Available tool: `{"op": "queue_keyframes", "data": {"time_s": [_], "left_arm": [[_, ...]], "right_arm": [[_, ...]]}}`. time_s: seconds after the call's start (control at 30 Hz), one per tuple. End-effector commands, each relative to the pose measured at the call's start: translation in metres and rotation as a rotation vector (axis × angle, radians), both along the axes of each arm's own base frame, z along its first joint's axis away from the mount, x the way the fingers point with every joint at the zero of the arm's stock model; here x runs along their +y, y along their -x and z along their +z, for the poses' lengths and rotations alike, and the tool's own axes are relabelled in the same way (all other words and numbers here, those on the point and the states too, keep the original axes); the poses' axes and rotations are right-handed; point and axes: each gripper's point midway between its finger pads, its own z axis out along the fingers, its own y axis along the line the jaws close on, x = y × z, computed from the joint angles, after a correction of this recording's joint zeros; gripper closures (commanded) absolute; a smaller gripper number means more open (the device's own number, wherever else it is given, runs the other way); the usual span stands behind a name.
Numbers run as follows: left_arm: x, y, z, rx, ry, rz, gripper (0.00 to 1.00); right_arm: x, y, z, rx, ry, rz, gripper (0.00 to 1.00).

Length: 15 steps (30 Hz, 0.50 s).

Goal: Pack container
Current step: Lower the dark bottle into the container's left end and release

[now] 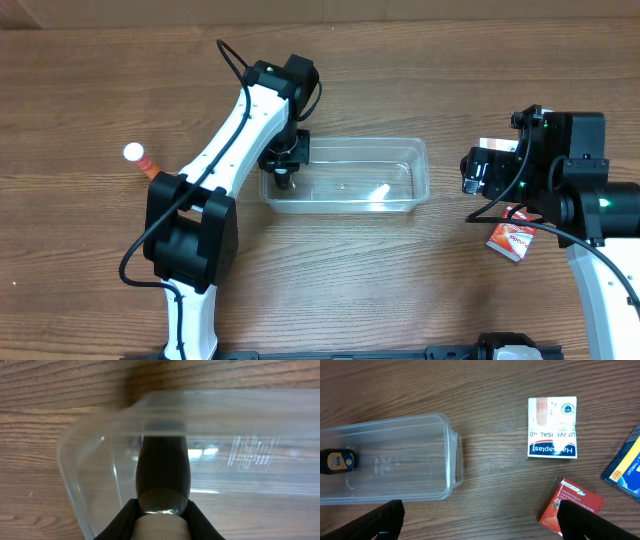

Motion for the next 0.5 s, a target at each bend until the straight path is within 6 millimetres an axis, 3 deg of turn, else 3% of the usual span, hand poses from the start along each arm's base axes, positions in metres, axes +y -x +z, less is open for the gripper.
{"op": "queue_keyframes", "data": {"time_s": [0.0, 0.07, 0.1, 0.27, 0.47], "left_arm": [[0.0011, -0.0056, 0.0017, -0.023, -0.008, -0.016, 0.80], [0.0008, -0.0063, 0.0017, -0.025, -0.006, -0.029, 0.57], [0.0005, -0.0070, 0.0017, -0.027, -0.005, -0.038, 0.37], [-0.0004, -0.0090, 0.0019, -0.034, 0.000, -0.059, 0.25], [-0.0018, -0.0115, 0.0110, -0.045, 0.004, -0.059, 0.19]], "right_arm": [[-0.0004, -0.0050, 0.0130, -0.036, -0.007, -0.005, 0.00], [-0.0005, -0.0049, 0.0129, -0.035, -0.007, -0.005, 0.00], [-0.0005, -0.0047, 0.0127, -0.034, -0.007, -0.005, 0.00], [-0.0005, -0.0045, 0.0126, -0.034, -0.007, -0.005, 0.00], [-0.0005, -0.0045, 0.0126, -0.034, -0.007, -0.005, 0.00]]}}
